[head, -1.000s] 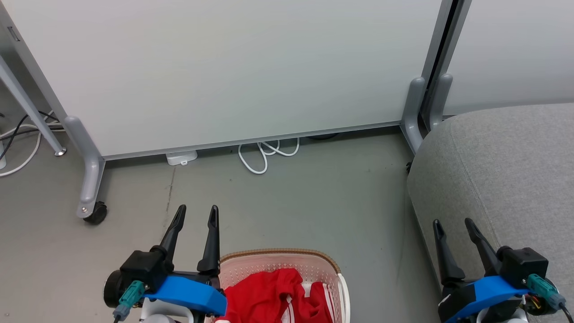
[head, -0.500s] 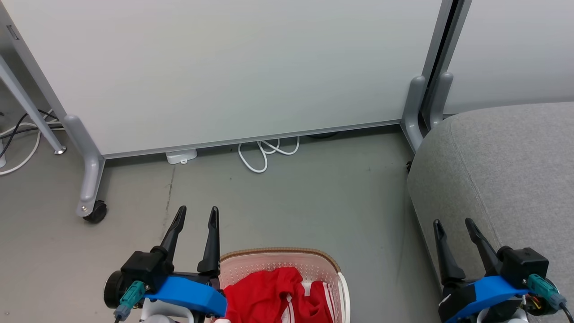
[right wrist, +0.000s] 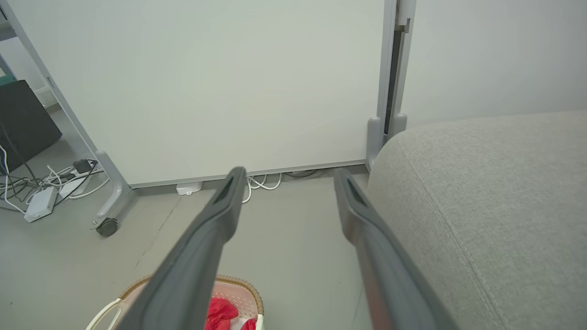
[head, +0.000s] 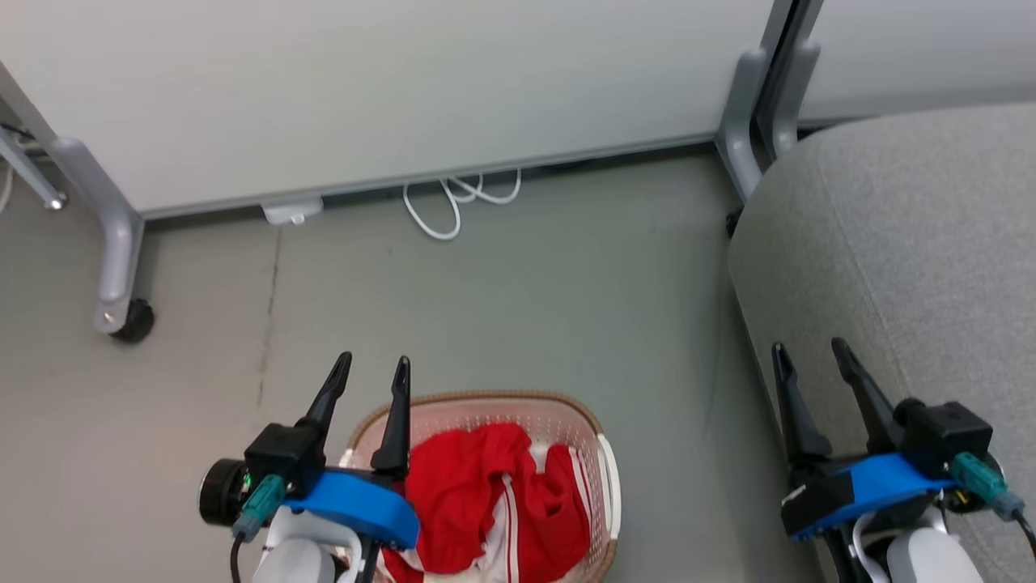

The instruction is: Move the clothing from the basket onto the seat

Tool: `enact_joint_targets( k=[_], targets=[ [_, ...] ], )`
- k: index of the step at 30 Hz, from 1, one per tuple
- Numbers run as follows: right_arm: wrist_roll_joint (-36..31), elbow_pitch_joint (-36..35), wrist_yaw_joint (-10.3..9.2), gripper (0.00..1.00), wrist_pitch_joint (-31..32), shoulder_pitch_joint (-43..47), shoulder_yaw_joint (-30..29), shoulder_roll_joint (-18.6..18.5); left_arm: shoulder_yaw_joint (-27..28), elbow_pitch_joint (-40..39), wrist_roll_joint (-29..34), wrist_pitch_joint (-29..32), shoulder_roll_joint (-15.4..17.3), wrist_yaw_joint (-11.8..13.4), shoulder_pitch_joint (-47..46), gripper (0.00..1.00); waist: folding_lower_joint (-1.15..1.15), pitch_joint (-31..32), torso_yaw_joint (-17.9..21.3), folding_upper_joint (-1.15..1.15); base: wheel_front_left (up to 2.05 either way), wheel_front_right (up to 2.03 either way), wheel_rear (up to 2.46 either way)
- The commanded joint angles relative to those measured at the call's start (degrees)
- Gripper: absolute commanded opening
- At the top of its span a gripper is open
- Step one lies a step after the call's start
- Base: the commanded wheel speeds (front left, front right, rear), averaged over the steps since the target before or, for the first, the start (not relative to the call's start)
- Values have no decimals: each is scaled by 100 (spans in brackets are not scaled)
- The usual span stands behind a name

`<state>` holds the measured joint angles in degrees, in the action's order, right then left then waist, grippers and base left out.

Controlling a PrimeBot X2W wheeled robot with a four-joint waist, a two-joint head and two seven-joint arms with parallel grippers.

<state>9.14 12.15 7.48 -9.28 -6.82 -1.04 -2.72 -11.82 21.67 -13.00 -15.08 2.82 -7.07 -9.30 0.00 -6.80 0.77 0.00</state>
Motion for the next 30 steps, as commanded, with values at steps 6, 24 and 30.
enact_joint_targets(
  k=[6,24,30],
  targets=[
    [13,-129,3,100,-84,-469,94,-30,-314,618,107,-15,117,-47,-666,100,0,-1149,244,0,0,0,0],
    [510,130,3,100,-521,-1561,661,-22,-1301,2797,-259,-8,588,-43,-2168,100,0,-3257,1093,0,0,0,0],
    [672,168,3,100,-588,-1791,890,-22,-1545,3405,-294,18,789,-44,-2683,100,0,-3769,1355,0,0,0,0]
  ],
)
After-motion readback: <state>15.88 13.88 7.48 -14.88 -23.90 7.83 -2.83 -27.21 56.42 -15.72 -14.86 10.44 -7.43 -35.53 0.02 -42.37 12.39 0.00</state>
